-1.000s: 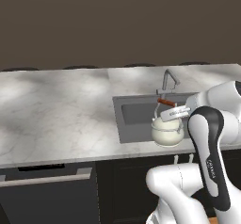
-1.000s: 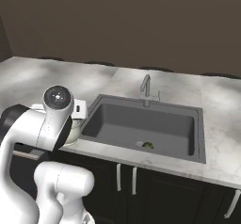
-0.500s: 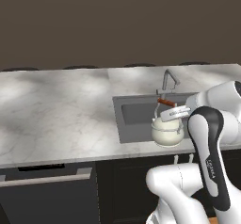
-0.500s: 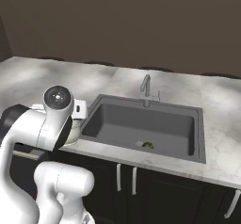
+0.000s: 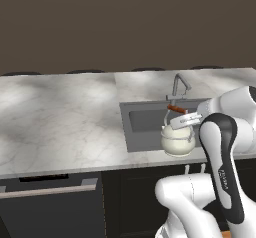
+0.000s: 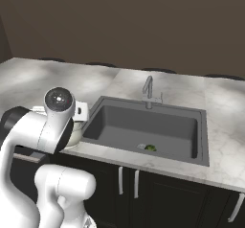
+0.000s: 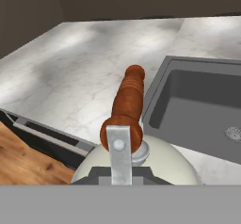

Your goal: Open the cabinet, pick the kettle from the cabinet, and place it in the sink.

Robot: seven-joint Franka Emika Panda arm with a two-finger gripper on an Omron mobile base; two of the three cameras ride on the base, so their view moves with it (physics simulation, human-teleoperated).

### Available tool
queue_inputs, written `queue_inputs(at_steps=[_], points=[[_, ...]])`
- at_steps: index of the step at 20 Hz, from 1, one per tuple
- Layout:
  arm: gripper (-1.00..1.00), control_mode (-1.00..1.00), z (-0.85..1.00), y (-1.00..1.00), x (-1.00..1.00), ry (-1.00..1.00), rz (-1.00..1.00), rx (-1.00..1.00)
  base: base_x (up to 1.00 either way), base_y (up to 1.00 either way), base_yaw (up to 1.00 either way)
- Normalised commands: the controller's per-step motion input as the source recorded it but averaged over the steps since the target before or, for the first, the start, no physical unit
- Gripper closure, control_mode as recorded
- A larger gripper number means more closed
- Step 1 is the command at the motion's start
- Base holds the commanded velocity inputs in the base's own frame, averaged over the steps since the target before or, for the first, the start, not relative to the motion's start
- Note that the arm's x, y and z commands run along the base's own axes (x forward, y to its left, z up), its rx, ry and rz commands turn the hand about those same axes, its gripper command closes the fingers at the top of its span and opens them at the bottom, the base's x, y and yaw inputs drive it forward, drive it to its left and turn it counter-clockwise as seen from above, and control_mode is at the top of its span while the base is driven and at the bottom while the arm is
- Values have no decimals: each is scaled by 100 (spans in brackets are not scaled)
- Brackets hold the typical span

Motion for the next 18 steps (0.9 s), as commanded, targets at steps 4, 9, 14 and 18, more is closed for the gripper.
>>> queue_inputs(at_steps=[4, 9, 14, 18], points=[[100, -100, 0, 0, 0, 0, 0, 0, 0, 0, 0], [100, -100, 0, -1, 0, 0, 0, 0, 0, 0, 0], [100, -100, 0, -9, 0, 0, 0, 1, 0, 0, 0], [100, -100, 1, -17, 3, 0, 0, 3, 0, 0, 0]])
